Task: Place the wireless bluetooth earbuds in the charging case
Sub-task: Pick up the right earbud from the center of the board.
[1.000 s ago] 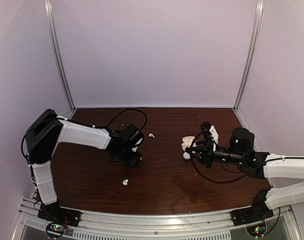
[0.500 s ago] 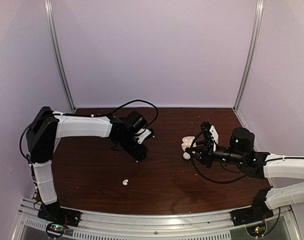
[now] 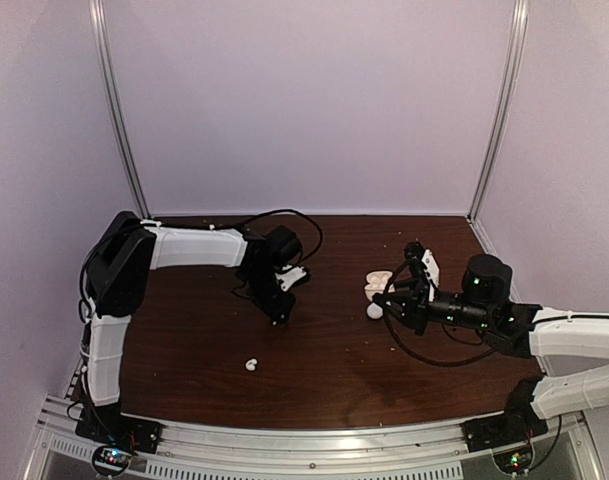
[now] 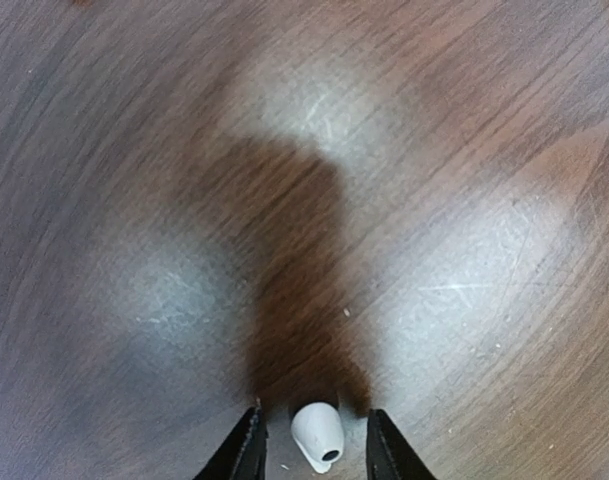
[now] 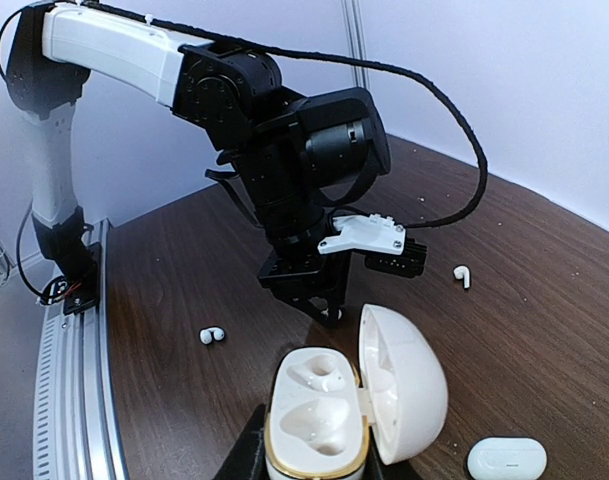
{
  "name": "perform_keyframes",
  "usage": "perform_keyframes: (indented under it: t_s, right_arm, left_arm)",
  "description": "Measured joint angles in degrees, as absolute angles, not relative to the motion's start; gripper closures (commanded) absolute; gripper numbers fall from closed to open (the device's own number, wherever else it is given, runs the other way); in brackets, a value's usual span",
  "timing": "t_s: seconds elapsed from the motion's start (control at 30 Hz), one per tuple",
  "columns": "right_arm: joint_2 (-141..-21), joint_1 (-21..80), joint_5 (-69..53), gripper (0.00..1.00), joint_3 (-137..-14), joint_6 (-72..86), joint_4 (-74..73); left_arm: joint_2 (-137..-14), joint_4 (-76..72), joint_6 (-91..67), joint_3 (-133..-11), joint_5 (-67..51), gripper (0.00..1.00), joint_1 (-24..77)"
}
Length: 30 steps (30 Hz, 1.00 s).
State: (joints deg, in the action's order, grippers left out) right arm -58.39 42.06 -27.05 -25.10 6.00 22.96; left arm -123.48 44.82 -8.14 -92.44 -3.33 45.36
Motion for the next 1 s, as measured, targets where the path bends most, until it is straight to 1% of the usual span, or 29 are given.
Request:
perform_keyframes:
  t_s: [0.43, 0.6, 0.7, 0.87, 1.0]
  right_arm:
    - [-58.4, 42.0, -27.0, 0.97, -24.7, 6.0, 23.0]
    - [-58.4, 42.0, -27.0, 0.97, -24.7, 6.0, 23.0]
    - [-58.4, 42.0, -27.0, 0.97, -24.6, 6.0, 23.0]
    - [-58.4, 42.0, -27.1, 0.99, -23.9, 5.8, 24.2]
    - [-58.5, 42.0, -27.5, 0.99, -23.9, 5.3, 25.6]
  left_arm:
    - [-124.8, 46.7, -7.0, -94.2, -2.8, 0.82, 45.4]
    - [-124.7, 46.6, -6.9, -94.2, -2.6, 0.86, 45.4]
    - [-124.2, 45.1, -7.0, -93.3, -2.7, 0.87, 45.3]
    - [-118.9, 39.7, -7.5, -87.3, -2.7, 0.89, 44.9]
    - [-110.3, 32.9, -7.9, -81.4, -2.6, 0.90, 44.3]
